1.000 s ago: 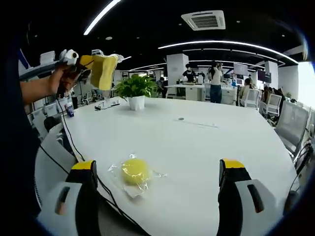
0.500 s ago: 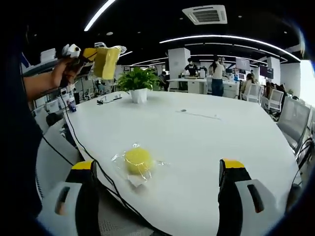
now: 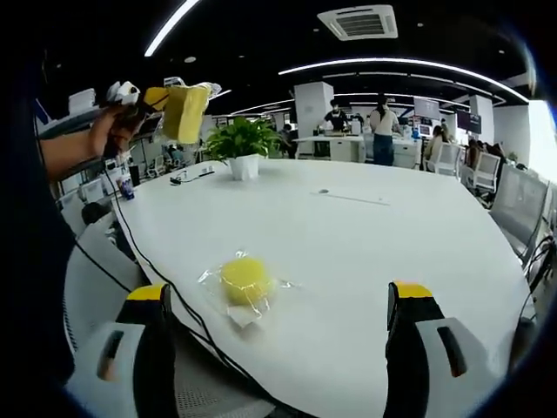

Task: Compare the silicone blocks by pressing each to a similar depth, holding the contact briefly, and releasing to observe deformation and rebound differences across the visible hardness samples.

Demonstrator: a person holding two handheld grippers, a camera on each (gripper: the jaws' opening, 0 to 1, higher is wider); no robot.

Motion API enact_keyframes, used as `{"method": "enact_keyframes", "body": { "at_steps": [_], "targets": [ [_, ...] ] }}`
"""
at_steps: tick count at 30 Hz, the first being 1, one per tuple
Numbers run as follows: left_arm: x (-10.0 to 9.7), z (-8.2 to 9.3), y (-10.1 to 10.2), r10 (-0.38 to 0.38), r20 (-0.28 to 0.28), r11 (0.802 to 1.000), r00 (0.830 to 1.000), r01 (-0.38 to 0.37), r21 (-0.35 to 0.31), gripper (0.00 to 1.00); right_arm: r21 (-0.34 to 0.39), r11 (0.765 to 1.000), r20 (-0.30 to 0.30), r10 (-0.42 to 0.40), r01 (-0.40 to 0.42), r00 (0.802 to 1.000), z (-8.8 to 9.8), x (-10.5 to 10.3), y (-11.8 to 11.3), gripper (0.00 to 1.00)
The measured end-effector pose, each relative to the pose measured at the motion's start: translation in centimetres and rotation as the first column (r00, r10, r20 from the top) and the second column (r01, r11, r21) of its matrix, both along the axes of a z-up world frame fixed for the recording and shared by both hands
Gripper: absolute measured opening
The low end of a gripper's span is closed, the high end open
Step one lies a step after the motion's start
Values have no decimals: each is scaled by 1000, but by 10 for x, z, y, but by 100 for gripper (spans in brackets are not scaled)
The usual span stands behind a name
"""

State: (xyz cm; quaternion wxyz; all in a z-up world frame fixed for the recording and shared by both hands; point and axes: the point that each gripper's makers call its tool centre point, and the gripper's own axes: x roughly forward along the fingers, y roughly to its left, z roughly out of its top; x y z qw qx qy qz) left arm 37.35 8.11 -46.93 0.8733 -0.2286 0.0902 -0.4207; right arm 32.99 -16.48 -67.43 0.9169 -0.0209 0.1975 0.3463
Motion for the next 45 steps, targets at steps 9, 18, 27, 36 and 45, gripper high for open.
{"method": "enact_keyframes", "body": {
  "at_steps": [9, 18, 27, 36, 45],
  "targets": [
    [1, -22, -1, 7, -50, 1000, 999, -7, 1, 0, -3, 1000, -14, 12, -12, 1000, -3, -4, 2, 96],
    [4, -55, 1, 21, -118, 1000, 993, -19, 21, 0, 1, 1000, -22, 12, -12, 1000, -6, -5, 2, 96],
    [10, -97, 9, 33, -203, 999, 979, -25, 38, 0, 0, 1000, -38, 14, -14, 999, -8, -6, 2, 96],
    [9, -120, 13, 36, -258, 999, 965, -30, 28, 0, -2, 1000, -49, 9, -9, 999, -9, -7, 3, 96],
    [9, -138, 13, 36, -302, 999, 953, -31, 21, 0, -4, 1000, -55, 6, -7, 998, -12, -8, 3, 96]
  ]
}}
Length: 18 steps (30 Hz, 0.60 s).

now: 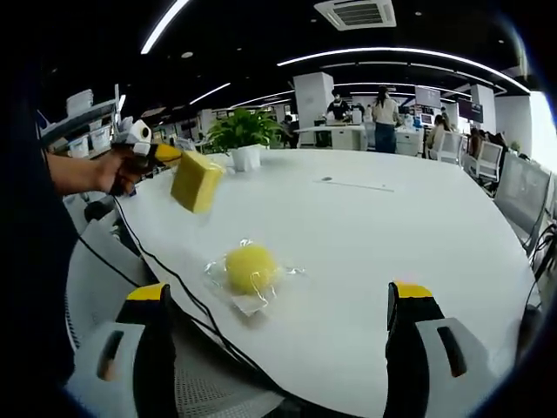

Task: Compare the silicone blocks by pressing each to a similar depth, holding the contact briefly, and releasing to observe deformation and rebound differences across the visible hardness samples.

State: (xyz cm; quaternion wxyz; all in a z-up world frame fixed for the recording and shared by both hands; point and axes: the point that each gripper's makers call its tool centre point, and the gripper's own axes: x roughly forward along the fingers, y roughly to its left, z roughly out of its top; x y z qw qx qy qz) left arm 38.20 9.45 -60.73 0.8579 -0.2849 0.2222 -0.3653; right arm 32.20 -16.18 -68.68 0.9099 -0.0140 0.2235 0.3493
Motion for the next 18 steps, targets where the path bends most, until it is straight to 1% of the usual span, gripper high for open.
{"method": "enact_keyframes", "body": {
  "at_steps": [7, 13, 18],
  "targets": [
    [-1, -12, 1, 2, -26, 1000, 1000, -2, 1, 0, 2, 1000, -5, 0, 0, 1000, -2, -2, 1, 96],
    [-3, -23, 2, 2, -69, 1000, 998, -3, -13, 0, 4, 1000, -6, 3, -3, 1000, -3, -3, 3, 96],
    [-3, -32, 5, 4, -92, 1000, 996, -5, -12, 0, 3, 1000, -12, 0, 0, 1000, -5, -4, 3, 96]
  ]
}}
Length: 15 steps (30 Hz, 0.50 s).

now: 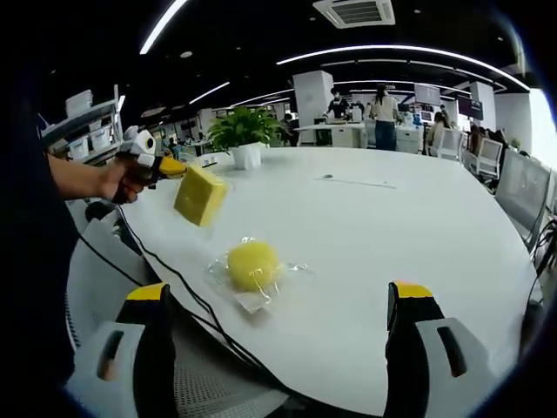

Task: Compare the silicone blocks by pressing each to a similar depth, holding the contact briefly, and releasing to observe deformation and rebound differences across the visible hardness samples.

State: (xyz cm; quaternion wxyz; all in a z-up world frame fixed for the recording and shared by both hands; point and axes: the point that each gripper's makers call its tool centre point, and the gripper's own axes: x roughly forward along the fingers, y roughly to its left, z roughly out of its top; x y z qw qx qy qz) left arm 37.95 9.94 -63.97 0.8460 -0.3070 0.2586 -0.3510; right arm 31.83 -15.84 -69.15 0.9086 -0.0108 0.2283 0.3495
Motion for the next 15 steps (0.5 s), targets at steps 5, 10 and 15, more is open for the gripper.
{"method": "enact_keyframes", "body": {
  "at_steps": [5, 10, 15],
  "targets": [
    [-1, -18, 3, 2, -71, 1000, 997, -2, 1, 0, 0, 1000, -5, -5, 5, 1000, -1, -1, -1, 96],
    [-3, -33, 8, 6, -105, 1000, 994, -6, 6, 0, 5, 1000, -7, -9, 9, 1000, -1, -1, -2, 96],
    [-3, -39, 16, 30, -143, 999, 989, -31, -9, 0, 6, 1000, -13, -9, 9, 1000, -3, -2, -2, 96]
  ]
}}
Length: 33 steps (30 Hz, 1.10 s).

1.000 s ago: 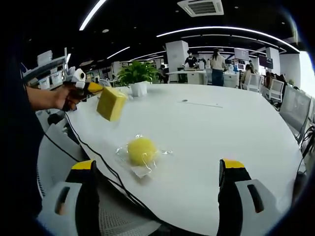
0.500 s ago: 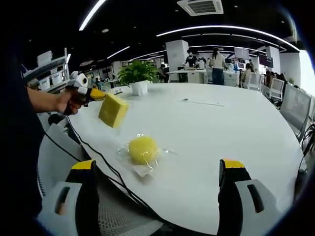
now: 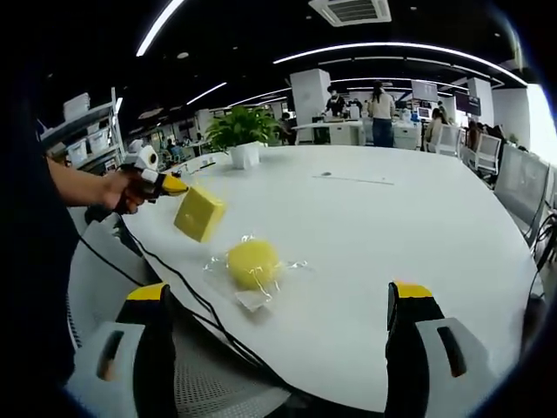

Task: Compare the silicone blocks by pressing each to a similar depth, holding the contact briefly, and releasing to observe deformation and rebound differences across the visible hardness samples.

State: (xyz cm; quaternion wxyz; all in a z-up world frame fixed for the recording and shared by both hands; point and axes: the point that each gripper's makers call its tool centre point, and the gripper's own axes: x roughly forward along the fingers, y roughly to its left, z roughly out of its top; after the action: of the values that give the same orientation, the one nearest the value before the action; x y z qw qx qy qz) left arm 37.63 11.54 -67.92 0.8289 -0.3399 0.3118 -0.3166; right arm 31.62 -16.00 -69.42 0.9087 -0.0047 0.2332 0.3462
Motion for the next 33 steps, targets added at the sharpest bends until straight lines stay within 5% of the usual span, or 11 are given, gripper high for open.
{"method": "enact_keyframes", "body": {
  "at_steps": [15, 21, 33],
  "targets": [
    [14, -26, 30, 54, -15, 996, 998, -53, 74, 0, 5, 1000, -2, 2, -2, 1000, 1, -1, 4, 96],
    [21, -46, 42, 10, 32, 977, 999, -17, 211, 0, 3, 1000, -1, 4, -4, 1000, 1, 0, 3, 96],
    [29, -69, 52, -49, 56, 941, 997, 28, 338, 0, -3, 1000, -8, 4, -4, 1000, 1, -1, 2, 96]
  ]
}}
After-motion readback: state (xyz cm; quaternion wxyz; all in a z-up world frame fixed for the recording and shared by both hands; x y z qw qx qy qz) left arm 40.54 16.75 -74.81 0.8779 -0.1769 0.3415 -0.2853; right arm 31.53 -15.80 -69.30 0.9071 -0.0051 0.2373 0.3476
